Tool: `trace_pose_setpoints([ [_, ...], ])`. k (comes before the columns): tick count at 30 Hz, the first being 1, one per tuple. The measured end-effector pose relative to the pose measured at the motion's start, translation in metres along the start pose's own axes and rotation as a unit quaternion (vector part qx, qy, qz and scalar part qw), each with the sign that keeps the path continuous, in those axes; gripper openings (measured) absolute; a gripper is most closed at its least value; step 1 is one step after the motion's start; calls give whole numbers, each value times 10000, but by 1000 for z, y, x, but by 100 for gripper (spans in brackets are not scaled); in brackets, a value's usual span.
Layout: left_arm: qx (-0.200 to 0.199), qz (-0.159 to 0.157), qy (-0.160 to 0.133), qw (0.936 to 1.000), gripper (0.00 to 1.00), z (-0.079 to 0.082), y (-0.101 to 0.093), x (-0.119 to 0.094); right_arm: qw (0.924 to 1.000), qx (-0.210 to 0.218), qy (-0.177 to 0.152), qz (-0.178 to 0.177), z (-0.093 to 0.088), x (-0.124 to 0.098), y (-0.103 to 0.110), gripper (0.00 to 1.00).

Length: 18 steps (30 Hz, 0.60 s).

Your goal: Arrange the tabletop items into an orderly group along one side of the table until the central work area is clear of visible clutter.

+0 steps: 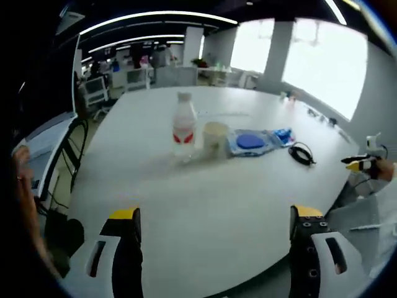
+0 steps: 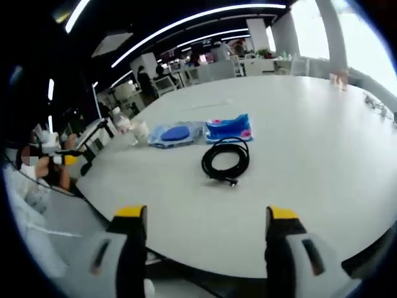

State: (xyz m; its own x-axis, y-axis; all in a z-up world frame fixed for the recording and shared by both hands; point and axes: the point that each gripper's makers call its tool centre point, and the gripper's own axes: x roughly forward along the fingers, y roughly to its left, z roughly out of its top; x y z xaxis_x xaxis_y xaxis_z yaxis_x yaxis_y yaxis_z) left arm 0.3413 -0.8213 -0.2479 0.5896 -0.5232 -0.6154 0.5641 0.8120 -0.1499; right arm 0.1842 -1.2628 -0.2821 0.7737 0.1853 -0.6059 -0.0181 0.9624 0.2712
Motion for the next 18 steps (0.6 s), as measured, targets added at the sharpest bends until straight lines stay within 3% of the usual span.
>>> trace_pose_setpoints([
  [7, 3, -71, -41, 10000, 96, 0, 0, -5, 10000, -49, -33, -70, 2, -6, 3, 77],
  [11, 44, -199, 159, 9997, 94, -6, -5, 0, 9999, -60, -59, -78, 3, -6, 7, 77],
  [18, 51, -357, 66, 9993, 95, -3, -13, 2, 10000, -19, -14, -48, -5, -3, 19, 77],
])
